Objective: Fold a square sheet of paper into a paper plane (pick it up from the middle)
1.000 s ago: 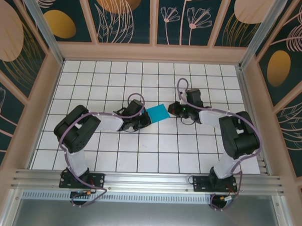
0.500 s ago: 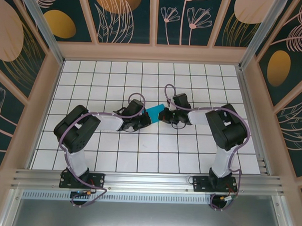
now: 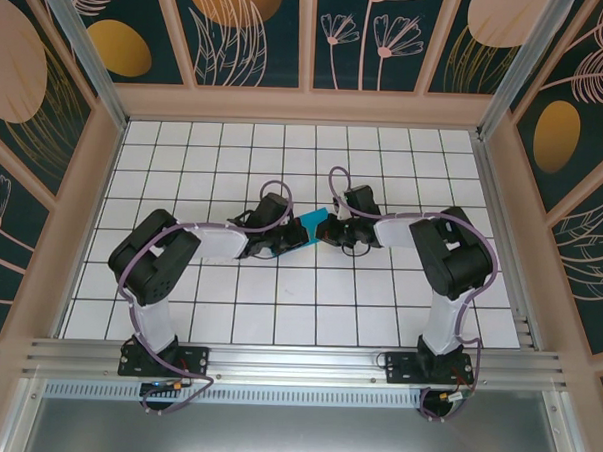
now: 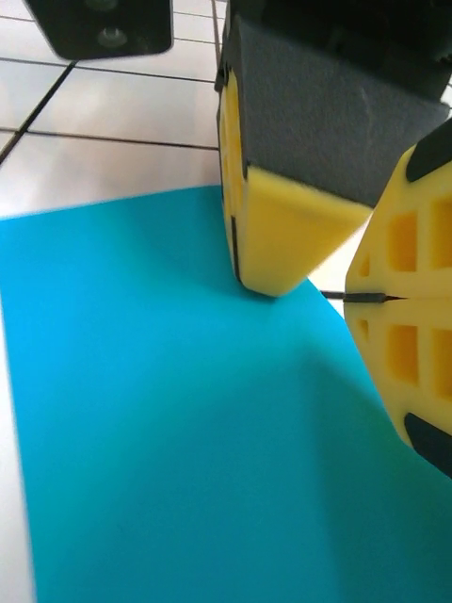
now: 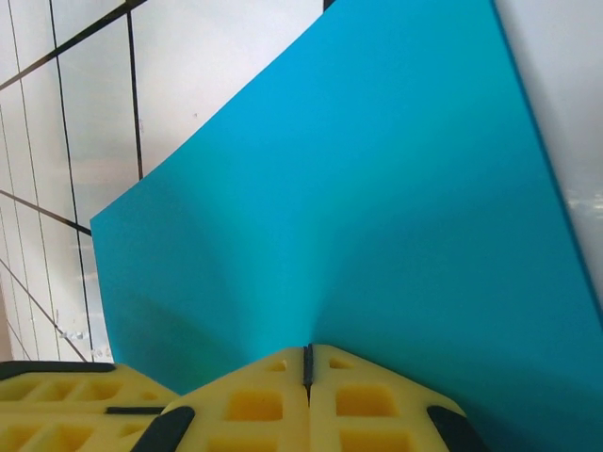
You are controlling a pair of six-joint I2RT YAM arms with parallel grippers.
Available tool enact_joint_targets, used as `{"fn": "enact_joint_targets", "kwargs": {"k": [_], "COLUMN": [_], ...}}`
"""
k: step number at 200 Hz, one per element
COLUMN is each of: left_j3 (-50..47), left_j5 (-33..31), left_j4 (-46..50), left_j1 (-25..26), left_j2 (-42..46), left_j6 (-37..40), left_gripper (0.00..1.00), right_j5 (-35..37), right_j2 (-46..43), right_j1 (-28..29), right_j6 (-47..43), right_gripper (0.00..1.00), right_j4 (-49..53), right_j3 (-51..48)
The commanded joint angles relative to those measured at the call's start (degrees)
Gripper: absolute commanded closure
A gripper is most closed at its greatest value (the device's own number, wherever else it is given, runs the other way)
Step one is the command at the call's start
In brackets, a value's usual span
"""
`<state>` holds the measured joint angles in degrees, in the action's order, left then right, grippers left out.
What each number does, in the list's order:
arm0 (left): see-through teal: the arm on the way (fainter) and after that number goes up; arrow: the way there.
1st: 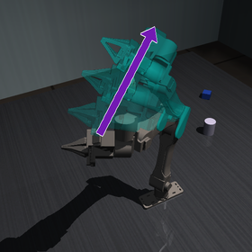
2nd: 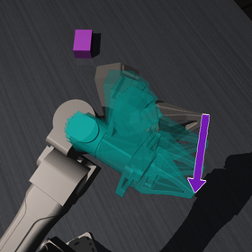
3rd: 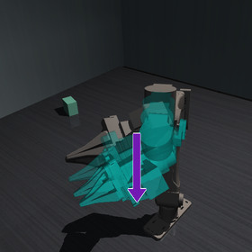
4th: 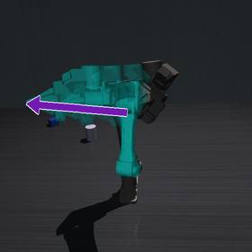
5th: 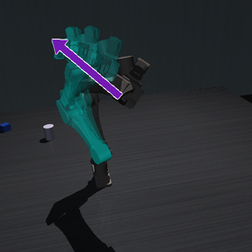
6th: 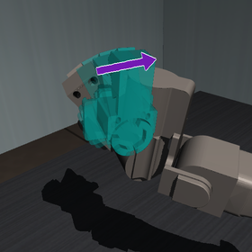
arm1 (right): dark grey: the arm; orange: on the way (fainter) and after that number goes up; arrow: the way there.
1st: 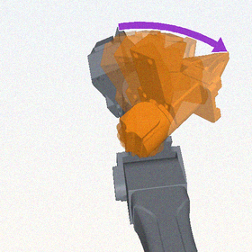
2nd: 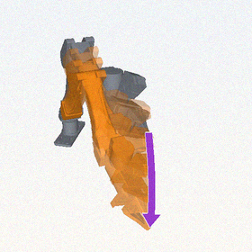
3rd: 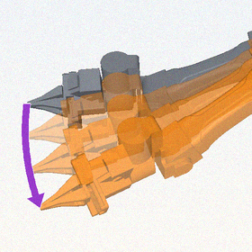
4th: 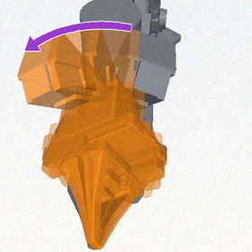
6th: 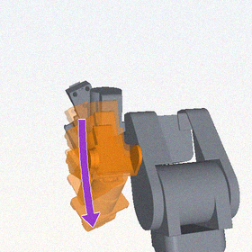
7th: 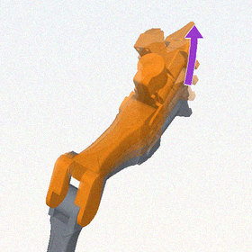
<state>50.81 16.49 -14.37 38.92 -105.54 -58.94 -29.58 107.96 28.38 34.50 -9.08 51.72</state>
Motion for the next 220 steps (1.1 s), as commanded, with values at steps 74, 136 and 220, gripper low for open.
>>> {"fn": "enact_joint_targets", "kwargs": {"k": [74, 136, 220], "left_j3": [-5.13, -5.94, -4.41], "left_j5": [-6.96, -9.05, -6.17], "left_j4": [-2.09, -2.87, -8.42], "left_j1": [0.1, 0.11, 0.11], "left_j2": [0.47, 2.49, 0.05], "left_j6": [-12.78, -13.6, -13.63], "left_gripper": [1.0, 1.0, 1.0], "right_j5": [4.48, 7.51, 7.38], "right_j2": [3.7, 4.37, 4.86], "right_j1": [0.03, 0.01, 0.13], "right_j6": [4.78, 4.2, 4.29], "right_gripper": [0.99, 0.99, 1.0], "right_j4": [2.61, 5.51, 5.15], "right_j3": [-2.26, -2.06, -2.59]}}
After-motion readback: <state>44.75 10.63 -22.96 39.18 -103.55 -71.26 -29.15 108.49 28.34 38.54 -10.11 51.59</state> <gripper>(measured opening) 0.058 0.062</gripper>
